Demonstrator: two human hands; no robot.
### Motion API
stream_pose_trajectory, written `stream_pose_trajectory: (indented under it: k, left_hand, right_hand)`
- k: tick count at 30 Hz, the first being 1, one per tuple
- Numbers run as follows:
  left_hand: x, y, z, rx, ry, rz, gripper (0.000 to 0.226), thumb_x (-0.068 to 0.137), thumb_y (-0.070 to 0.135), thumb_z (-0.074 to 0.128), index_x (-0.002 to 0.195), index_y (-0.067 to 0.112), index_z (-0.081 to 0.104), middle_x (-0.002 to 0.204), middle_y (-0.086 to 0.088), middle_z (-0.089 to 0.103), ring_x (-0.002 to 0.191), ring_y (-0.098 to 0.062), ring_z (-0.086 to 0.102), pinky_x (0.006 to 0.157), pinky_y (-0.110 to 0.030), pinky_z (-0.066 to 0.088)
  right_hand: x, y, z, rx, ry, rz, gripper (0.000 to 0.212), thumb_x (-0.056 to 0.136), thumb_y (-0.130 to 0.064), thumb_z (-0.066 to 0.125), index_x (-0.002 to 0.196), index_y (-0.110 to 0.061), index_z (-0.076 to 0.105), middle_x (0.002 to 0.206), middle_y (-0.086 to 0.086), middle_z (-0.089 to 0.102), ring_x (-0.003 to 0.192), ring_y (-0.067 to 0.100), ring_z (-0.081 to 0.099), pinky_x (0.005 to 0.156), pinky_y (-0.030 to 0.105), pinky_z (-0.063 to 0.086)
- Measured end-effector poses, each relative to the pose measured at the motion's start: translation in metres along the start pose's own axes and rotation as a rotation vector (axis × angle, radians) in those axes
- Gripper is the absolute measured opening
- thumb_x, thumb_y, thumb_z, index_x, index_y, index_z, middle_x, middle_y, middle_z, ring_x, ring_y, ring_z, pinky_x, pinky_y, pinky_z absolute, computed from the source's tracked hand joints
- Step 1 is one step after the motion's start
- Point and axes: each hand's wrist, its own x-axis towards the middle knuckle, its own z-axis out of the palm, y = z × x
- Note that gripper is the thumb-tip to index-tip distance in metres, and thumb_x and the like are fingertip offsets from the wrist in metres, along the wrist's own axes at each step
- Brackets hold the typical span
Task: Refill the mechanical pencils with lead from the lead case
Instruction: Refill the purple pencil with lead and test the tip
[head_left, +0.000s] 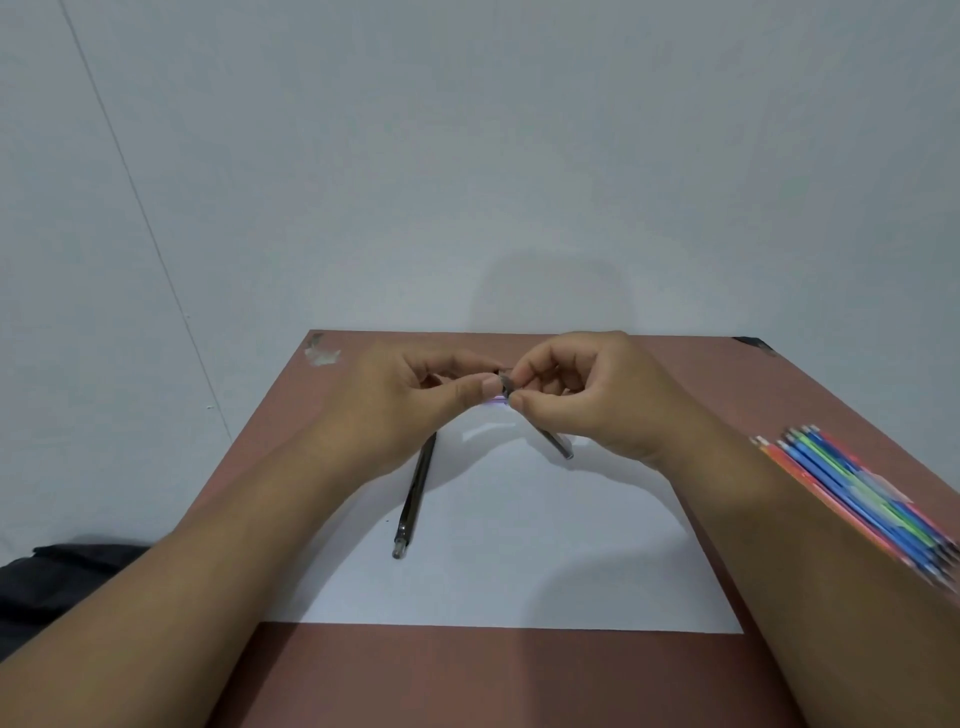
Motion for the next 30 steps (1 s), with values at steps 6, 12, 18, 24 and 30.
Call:
stream_pose_trajectory:
  k: [6,12,18,24,30]
  left_hand:
    - [-0.001,0.007,-0.003,-0.029,0.058,-0.066,0.013,0.092,0.027,0.070,0.097,0.021,0.080,0.090,0.012,0.078,0.087,0.005,0.069,0.070,-0.003,0.043]
    - [-0.004,0.010,-0.004,0.015,0.092,-0.070,0.013,0.092,0.029,0.070,0.094,0.025,0.082,0.086,-0.001,0.078,0.072,-0.014,0.064,0.060,-0.006,0.038]
    - [-0.002,0.007,0.000,0.073,0.150,0.004,0.017,0.097,0.023,0.065,0.093,0.026,0.081,0.084,-0.016,0.073,0.074,-0.031,0.063,0.062,-0.024,0.046]
    - [-0.002,0.005,0.000,0.044,0.227,-0.018,0.024,0.098,0.020,0.061,0.086,0.025,0.081,0.082,-0.003,0.076,0.085,-0.027,0.069,0.078,-0.042,0.054]
    - [-0.001,0.007,0.004,-0.132,0.245,-0.092,0.022,0.102,0.026,0.056,0.108,0.020,0.076,0.094,-0.002,0.077,0.090,-0.017,0.073,0.080,-0.029,0.060]
  right_hand:
    - [0.001,0.002,0.001,0.060,-0.089,0.077,0.020,0.079,-0.019,0.086,0.094,-0.027,0.078,0.083,-0.002,0.076,0.080,0.014,0.072,0.080,0.032,0.057]
    - [-0.001,-0.004,0.006,0.099,-0.068,0.076,0.020,0.080,-0.007,0.082,0.093,-0.021,0.078,0.087,0.004,0.077,0.083,0.028,0.076,0.089,0.049,0.060]
    - [-0.001,-0.006,0.009,0.205,-0.067,0.113,0.017,0.084,-0.001,0.078,0.094,-0.014,0.075,0.078,0.003,0.072,0.081,0.032,0.076,0.075,0.057,0.062]
    - [0.000,-0.004,0.012,0.248,-0.040,0.116,0.018,0.085,-0.007,0.076,0.092,-0.023,0.077,0.097,0.005,0.073,0.091,0.024,0.073,0.074,0.048,0.064]
    - [0.003,-0.003,0.015,0.335,0.030,0.150,0.019,0.092,-0.006,0.070,0.105,-0.019,0.075,0.087,0.012,0.072,0.080,0.017,0.070,0.071,0.042,0.064]
